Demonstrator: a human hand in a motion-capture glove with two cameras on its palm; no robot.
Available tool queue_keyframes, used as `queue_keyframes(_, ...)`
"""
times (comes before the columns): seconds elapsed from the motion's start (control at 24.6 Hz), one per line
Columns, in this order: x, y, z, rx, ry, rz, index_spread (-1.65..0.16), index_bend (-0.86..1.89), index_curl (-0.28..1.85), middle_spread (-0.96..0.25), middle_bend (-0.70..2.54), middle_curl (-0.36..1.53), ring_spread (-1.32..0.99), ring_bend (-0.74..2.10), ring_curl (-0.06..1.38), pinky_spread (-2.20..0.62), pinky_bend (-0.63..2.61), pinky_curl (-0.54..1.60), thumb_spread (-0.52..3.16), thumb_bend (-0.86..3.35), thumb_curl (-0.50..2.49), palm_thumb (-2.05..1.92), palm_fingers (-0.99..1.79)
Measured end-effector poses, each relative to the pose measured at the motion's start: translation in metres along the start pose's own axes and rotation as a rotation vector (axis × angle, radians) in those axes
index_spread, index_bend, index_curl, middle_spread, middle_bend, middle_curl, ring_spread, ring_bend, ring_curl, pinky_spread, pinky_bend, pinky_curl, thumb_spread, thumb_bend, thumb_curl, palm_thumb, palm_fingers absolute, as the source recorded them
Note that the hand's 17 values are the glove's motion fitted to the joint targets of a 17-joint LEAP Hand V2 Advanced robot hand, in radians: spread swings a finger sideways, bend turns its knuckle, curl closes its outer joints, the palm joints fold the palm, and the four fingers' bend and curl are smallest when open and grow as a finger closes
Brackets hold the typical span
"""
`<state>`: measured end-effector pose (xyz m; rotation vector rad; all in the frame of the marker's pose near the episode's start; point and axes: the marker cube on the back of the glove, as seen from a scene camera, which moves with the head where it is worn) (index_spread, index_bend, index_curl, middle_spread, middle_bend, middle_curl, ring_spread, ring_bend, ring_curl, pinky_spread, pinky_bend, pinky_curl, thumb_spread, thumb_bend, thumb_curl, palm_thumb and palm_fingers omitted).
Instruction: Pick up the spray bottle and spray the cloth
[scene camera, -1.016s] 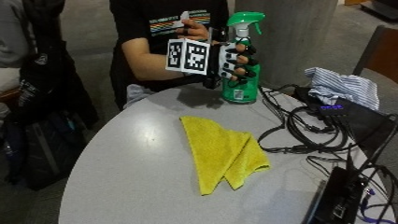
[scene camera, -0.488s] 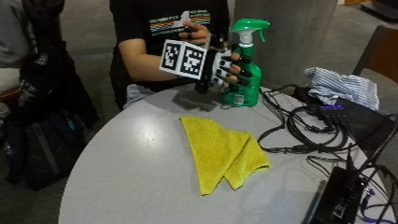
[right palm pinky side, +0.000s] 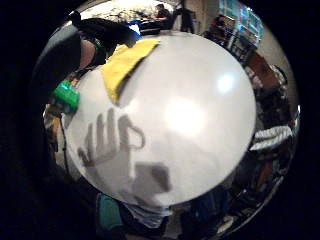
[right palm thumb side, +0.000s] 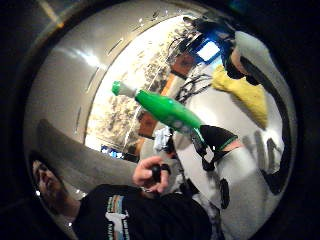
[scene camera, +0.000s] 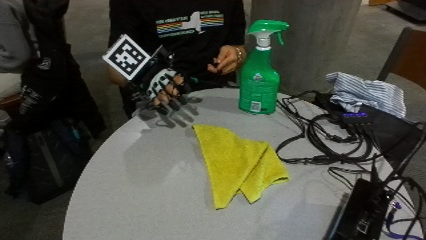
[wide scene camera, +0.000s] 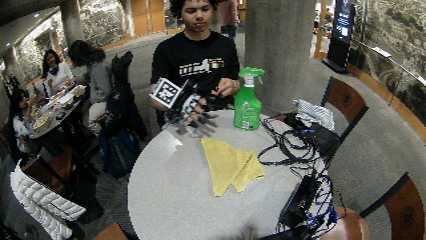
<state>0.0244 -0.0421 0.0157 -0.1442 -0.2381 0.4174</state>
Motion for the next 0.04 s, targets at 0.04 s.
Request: queue_keyframes(0.04,0.0049,0.0042,-0.0025,0.000,0.017,0.009,-0.26,0.18,0.26,0.01,0.24,0.43,0.04,0.26,0.32,0.14,0.55,0.30,0.95,-0.02,0.54,0.80,0.84)
